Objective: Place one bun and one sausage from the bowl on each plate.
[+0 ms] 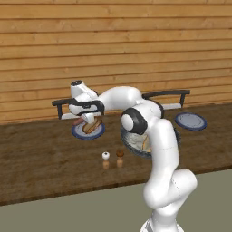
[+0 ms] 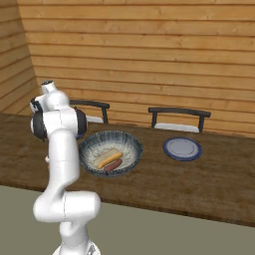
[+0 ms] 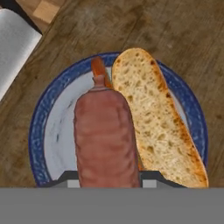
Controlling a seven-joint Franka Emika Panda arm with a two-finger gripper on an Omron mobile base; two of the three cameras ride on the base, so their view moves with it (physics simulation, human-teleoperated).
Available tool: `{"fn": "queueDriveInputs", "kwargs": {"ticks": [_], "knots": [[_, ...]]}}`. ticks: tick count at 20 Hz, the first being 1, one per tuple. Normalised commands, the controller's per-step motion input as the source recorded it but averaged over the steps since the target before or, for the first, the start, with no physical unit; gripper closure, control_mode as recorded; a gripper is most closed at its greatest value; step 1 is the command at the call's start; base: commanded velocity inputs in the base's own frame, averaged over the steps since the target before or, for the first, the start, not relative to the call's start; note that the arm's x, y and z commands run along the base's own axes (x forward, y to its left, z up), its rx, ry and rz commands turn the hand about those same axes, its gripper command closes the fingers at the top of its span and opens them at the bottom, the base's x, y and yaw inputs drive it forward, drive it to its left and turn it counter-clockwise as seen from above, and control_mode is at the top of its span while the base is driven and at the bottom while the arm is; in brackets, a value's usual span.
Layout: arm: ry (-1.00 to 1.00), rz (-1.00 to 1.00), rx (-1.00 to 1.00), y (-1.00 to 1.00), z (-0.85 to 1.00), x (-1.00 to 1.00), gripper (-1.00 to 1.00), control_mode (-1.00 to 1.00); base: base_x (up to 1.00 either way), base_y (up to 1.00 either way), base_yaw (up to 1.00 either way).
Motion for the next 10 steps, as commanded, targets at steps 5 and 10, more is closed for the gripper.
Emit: {"fn": "queueDriveInputs", "kwargs": {"ticks": [5, 10], "knots": [[0.00, 0.00, 0.01, -0.27, -0.02, -0.12, 1.00, -1.00, 0.00, 0.00, 0.00], [0.00, 0.01, 0.00, 0.01, -0.09, 0.06, -1.00, -1.00, 0.00, 0.00, 0.00]]}}
